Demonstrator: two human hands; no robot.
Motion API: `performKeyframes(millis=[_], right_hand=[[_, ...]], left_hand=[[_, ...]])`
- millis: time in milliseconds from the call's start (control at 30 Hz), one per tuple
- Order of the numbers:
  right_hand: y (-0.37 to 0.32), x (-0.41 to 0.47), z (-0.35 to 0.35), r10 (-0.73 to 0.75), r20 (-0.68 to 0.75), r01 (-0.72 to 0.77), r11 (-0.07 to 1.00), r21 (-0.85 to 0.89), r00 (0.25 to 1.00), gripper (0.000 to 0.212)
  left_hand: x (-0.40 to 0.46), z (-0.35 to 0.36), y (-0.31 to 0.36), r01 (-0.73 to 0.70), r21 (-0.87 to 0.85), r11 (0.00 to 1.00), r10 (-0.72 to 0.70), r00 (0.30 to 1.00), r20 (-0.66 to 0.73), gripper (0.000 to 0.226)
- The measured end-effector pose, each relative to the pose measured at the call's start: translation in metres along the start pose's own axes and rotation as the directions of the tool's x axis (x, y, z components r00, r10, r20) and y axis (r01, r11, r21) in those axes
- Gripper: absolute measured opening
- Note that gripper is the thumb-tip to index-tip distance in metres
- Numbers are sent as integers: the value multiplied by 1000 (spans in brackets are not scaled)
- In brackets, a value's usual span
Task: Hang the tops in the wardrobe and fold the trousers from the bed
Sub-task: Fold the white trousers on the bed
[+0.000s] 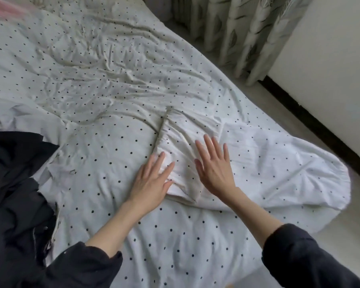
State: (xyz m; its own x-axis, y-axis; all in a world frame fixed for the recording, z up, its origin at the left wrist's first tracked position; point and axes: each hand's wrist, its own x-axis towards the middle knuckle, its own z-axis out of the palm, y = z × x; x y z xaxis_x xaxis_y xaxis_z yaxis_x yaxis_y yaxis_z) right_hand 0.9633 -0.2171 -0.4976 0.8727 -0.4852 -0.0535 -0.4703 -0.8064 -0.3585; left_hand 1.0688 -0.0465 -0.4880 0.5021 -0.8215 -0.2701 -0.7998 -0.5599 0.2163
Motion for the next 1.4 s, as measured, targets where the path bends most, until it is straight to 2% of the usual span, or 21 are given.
performKeyframes(millis=[67, 167, 233, 333, 400, 467, 533, 733, 833, 933, 1100, 1300, 1400], right_hand=[[-6, 21, 10, -93, 70, 100, 988, -114, 993, 55], [0, 52, 21, -124, 152, 155, 965, -212, 981, 55], [13, 69, 24, -81, 178, 122, 965, -231, 981, 55], [23, 80, 28, -52, 249, 114, 964, -242, 967, 58], [19, 79, 28, -55, 206, 95, 977, -189, 977, 56], [10, 78, 24, -46, 150, 67, 988, -142, 988, 54], [4, 81, 20, -52, 126, 67, 991, -118, 991, 54], [-20, 104, 17, -154, 124, 167, 980, -105, 980, 54], [-26, 120, 21, -76, 108, 80, 996, -42, 991, 57], [-26, 136, 23, 63, 82, -66, 997, 29, 995, 55], [-30, 150, 28, 177, -15, -174, 977, 123, 984, 29], [-32, 164, 22, 227, -86, -212, 965, 154, 970, 18], [-36, 170, 19, 235, -102, -219, 965, 147, 967, 19]], left_hand=[[-9, 16, -13, -21, 135, 991, -2, 985, 172, 59], [-19, 23, -23, -83, 169, 982, 45, 975, 216, 62], [-22, 19, -24, -91, 87, 992, 76, 983, 166, 57], [-22, 4, -20, -94, -55, 994, 93, 995, -21, 34], [-19, -3, -22, -84, -172, 982, 64, 991, -118, 26], [-13, -9, -30, -24, -255, 967, -17, 987, -159, 39], [-9, -11, -42, -3, -269, 963, -56, 976, -210, 37], [-6, -10, -49, 10, -304, 953, -82, 971, -224, 25], [-4, -10, -47, 6, -364, 932, -107, 960, -259, 18], [-3, -9, -49, -35, -353, 935, -61, 965, -257, 19], [-2, -8, -54, -66, -353, 933, -30, 965, -261, 12], [-6, -24, -61, -146, -344, 928, 46, 958, -283, 10], [-13, -34, -63, -201, -321, 925, 124, 962, -245, 10]])
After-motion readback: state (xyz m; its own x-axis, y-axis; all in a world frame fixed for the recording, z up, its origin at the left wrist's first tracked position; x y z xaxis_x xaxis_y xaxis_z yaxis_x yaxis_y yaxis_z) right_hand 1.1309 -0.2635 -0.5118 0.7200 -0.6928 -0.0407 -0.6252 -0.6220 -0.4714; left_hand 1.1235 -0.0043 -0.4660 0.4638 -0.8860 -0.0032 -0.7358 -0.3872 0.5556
